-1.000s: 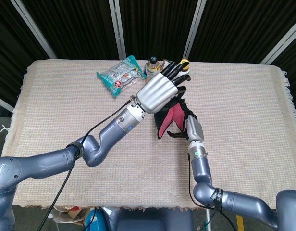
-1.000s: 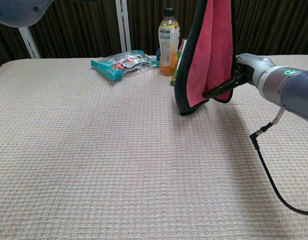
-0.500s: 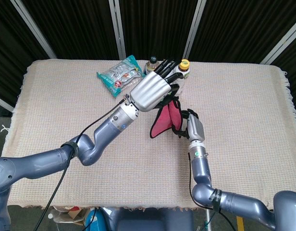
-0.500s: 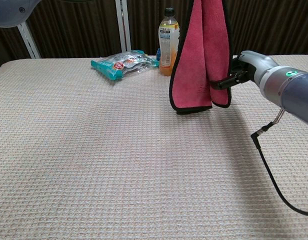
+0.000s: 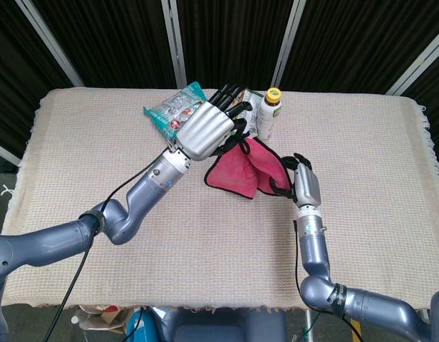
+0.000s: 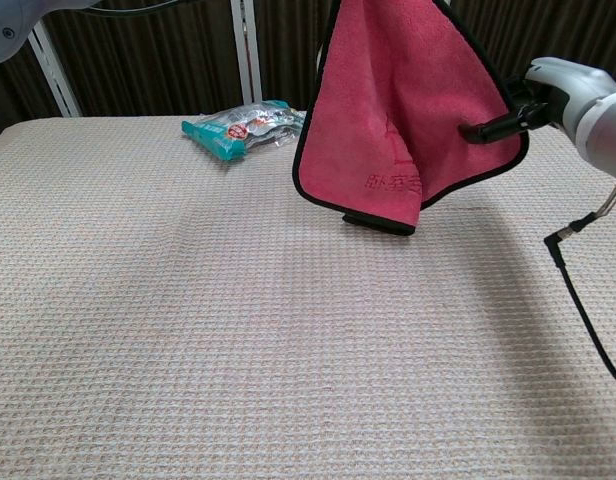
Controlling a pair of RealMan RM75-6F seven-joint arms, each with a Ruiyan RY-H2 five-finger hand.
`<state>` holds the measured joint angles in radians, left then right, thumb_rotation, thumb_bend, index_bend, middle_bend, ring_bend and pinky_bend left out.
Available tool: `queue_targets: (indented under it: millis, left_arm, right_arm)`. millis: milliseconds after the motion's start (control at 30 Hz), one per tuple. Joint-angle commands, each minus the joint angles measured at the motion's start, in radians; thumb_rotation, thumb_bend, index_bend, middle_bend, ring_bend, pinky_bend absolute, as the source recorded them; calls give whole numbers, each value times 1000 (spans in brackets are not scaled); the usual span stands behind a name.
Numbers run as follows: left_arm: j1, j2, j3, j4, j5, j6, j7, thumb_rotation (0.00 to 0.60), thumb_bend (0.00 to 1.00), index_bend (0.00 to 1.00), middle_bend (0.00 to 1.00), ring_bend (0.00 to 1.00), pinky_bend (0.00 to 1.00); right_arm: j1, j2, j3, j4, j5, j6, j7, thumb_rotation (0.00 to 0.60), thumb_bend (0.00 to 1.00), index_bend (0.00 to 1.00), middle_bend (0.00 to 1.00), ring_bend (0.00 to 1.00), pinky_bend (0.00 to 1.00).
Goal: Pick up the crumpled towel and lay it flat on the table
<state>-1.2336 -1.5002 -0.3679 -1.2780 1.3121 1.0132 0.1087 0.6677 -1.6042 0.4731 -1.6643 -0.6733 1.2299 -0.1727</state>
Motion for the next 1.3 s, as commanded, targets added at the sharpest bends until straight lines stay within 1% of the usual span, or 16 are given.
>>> queue_targets:
  millis: [33,333,567,767,1067,1300]
  left_arm:
    - [7,7,2,-7,0,3,-6,600,473,639,258,26,15]
    - [41,19,-2,-52,-28,15,-39,600,472,639,258,26,15]
    - [79,23,0,-103,-50,33,-75,600,473,638,259,26,15]
    - [101,33,-17,-125,-78,38,-114,600,472,639,260,26,15]
    - [127,55,-34,-121,-89,43,-163,600,473,638,264,26,15]
    - [140,56,-40,-93,-98,46,-186,600,473,639,267,26,15]
  right_arm:
    - [-8,13,2,-3,1,-2,1,600,588,710,318,102,51]
    - [-14,47,7,-20,-25,-7,0,600,590,720,322,102,51]
    - [0,73,27,-31,-48,-3,-15,600,590,739,331,108,51]
    - [20,94,47,-41,-57,3,-45,600,590,739,331,108,50]
    - [59,110,88,-39,-47,19,-81,600,595,739,331,108,51]
    - [93,117,127,-26,-32,24,-94,600,595,750,339,114,50]
